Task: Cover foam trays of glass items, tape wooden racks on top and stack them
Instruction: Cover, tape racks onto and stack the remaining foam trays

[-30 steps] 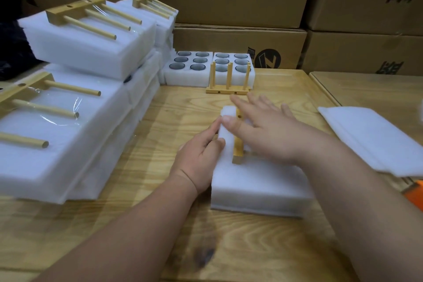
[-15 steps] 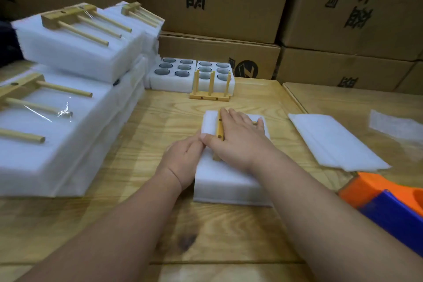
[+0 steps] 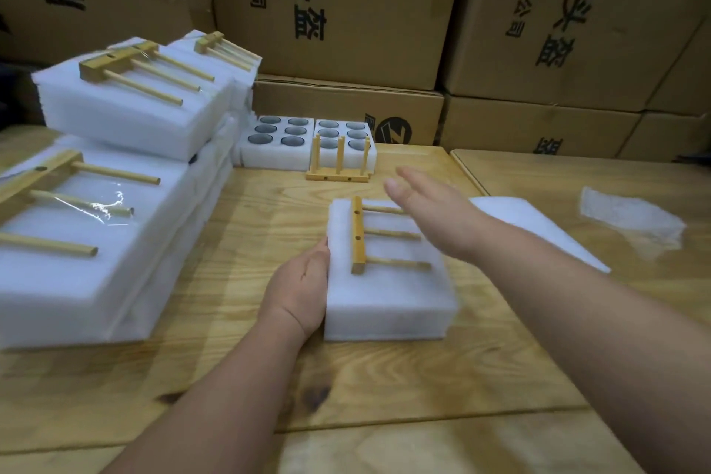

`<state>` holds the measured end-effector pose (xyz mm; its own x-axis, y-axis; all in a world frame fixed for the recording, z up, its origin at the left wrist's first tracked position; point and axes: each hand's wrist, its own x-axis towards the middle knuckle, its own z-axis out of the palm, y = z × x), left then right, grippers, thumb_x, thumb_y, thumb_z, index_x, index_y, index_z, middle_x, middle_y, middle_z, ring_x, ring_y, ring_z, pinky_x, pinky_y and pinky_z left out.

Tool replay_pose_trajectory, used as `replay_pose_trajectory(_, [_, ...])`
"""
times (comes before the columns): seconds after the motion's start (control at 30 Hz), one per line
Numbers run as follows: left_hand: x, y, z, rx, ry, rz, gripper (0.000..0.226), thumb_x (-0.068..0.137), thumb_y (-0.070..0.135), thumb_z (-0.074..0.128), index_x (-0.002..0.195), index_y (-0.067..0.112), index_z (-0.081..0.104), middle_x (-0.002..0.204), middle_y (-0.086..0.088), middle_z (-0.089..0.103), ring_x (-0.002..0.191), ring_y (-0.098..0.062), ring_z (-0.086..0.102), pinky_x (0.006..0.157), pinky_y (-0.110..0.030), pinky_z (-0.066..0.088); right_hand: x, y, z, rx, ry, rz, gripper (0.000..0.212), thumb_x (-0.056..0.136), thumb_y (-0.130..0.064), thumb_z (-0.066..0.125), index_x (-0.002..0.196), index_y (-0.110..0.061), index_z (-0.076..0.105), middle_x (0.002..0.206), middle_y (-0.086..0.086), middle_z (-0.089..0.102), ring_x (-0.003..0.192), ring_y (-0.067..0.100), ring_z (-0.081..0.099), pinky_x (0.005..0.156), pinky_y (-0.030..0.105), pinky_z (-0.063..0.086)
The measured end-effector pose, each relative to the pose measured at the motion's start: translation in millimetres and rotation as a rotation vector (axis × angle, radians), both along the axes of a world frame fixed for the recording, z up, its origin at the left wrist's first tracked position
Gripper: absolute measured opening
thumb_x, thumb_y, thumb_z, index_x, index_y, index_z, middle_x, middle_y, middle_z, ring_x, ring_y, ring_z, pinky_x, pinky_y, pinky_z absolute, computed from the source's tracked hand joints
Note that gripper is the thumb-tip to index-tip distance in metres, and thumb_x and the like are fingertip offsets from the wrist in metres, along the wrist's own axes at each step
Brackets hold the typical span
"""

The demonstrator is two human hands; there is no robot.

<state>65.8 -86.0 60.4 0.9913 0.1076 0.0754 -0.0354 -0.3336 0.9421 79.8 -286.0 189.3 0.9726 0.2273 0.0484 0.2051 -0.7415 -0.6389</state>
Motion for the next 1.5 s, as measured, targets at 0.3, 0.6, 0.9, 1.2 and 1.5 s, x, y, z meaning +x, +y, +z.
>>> replay_pose_trajectory(0.3, [5,0,-6,-0.023,-0.064,0.005,0.073,0.082,0.060,0.027,0.126,0.022,0.070,0.127,0.002,0.070,0.123,-0.021,0.059,0.110,-0.045,0.043,-63,-176,31,-0.529,-0.014,-0.475,0.081,0.052,-0.095,0.055,0.098,-0.028,0.061,0.090,-0.011,0.064,0.082,0.009,0.060,0.070,0.032,0.050])
replay_pose_trajectory(0.6, [-2,-3,1,-0.025,-0.077,-0.037,0.049,0.088,0.044,0.027,0.104,0.043,0.073,0.102,0.018,0.073,0.104,-0.014,0.063,0.094,-0.038,0.049,-103,-222,-41,-0.647,0.235,-0.519,0.064,0.051,-0.075,0.077,0.075,-0.018,0.062,0.063,-0.002,0.064,0.058,0.010,0.062,0.046,0.023,0.037])
replay_pose_trajectory(0.9, [-8,2,2,-0.287,-0.093,-0.033,0.057,0.078,0.052,0.043,0.122,0.030,0.072,0.125,0.010,0.071,0.126,-0.013,0.060,0.114,-0.049,0.040,-124,-202,-59,-0.467,-0.159,-0.479,0.041,0.069,-0.047,0.087,0.065,-0.024,0.053,0.055,-0.005,0.059,0.050,0.010,0.057,0.044,0.031,0.035])
replay_pose_trajectory(1.2, [-23,-3,37,-0.175,-0.175,0.051,0.054,0.082,0.041,0.050,0.135,0.031,0.052,0.131,0.005,0.060,0.128,-0.016,0.055,0.109,-0.035,0.040,-137,-137,-56,-0.203,-0.554,-0.009,0.029,0.073,-0.039,0.081,0.101,-0.036,0.074,0.105,-0.026,0.071,0.110,-0.001,0.058,0.105,0.015,0.034])
replay_pose_trajectory(1.5, [-97,-22,140,0.218,-0.586,-0.519,0.032,0.080,0.047,0.075,0.109,0.034,0.075,0.118,0.018,0.068,0.121,-0.008,0.060,0.093,-0.015,0.045,-142,-109,-69,-0.054,-0.504,-0.022,0.041,0.077,-0.073,0.065,0.104,-0.044,0.071,0.112,-0.032,0.067,0.121,0.018,0.054,0.097,0.042,0.048])
